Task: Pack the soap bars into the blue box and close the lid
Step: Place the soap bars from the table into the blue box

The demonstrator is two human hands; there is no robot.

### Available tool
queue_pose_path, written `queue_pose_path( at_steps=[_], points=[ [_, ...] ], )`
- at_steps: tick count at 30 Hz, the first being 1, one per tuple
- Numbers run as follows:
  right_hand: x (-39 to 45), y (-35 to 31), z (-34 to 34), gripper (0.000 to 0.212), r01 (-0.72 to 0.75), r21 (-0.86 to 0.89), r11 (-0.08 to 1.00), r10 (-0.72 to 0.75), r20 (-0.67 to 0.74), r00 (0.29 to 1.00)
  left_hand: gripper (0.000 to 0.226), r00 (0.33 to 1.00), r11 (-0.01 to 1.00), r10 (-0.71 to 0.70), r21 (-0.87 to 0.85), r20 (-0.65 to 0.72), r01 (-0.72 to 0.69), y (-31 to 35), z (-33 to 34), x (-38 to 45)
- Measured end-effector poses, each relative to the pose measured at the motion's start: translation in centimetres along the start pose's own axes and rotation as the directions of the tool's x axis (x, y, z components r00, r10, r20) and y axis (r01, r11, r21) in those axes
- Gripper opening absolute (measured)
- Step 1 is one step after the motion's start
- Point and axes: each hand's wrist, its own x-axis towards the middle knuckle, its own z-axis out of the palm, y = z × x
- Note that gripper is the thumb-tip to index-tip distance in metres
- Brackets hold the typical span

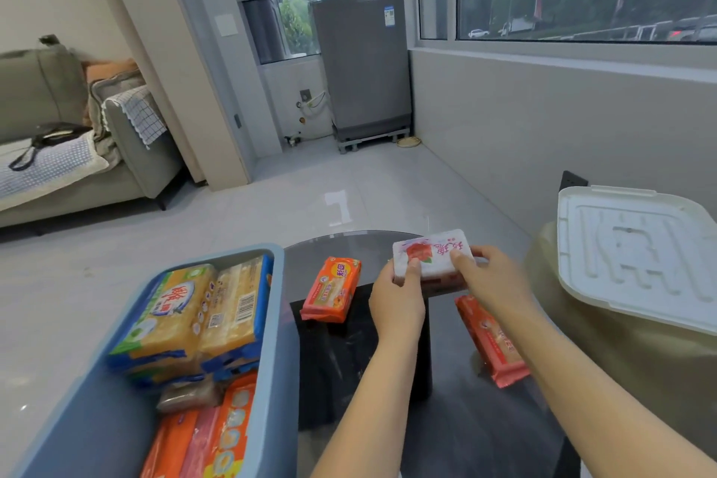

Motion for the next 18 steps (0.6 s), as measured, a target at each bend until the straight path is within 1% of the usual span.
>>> queue_pose_path(
  at_steps=[3, 6, 9, 12, 13, 15, 18],
  points=[
    [-2.3, -1.9, -1.7, 0.035, 0.077, 0.072, 0.994, -0.075, -0.038, 0.996, 0.026, 0.994, 0.994, 0.1, -0.029, -0.032, -0.101, 1.7, -1.7, -3.2],
    [-4.8, -3.1, -3.0, 0.033, 0.116, 0.176, 0.977, -0.112, -0.035, 0.993, 0.019, 0.982, 0.984, 0.178, 0.009, -0.055, -0.178, 3.7, -3.8, -5.9],
    [-7.3, -4.3, -3.7, 0.033, 0.13, 0.243, 0.961, -0.13, -0.018, 0.991, 0.027, 0.965, 0.963, 0.256, 0.094, -0.055, -0.251, 5.7, -6.4, -8.4],
    [-9.8, -5.8, -3.9, 0.02, 0.172, 0.335, 0.926, -0.184, 0.005, 0.983, 0.034, 0.946, 0.941, 0.313, 0.157, -0.08, -0.299, 7.5, -9.4, -10.3],
    [-10.7, -6.5, -3.8, 0.019, 0.18, 0.367, 0.912, -0.201, 0.019, 0.979, 0.035, 0.939, 0.933, 0.333, 0.174, -0.089, -0.314, 8.0, -10.5, -10.9],
    [-12.1, -7.7, -3.4, 0.022, 0.193, 0.412, 0.89, -0.233, 0.048, 0.971, 0.036, 0.928, 0.925, 0.356, 0.183, -0.113, -0.333, 8.7, -12.7, -11.7],
    [-13.5, -9.6, -2.0, 0.037, 0.215, 0.43, 0.877, -0.288, 0.11, 0.951, 0.039, 0.941, 0.951, 0.305, 0.105, -0.144, -0.292, 9.5, -16.3, -12.8]
  ],
)
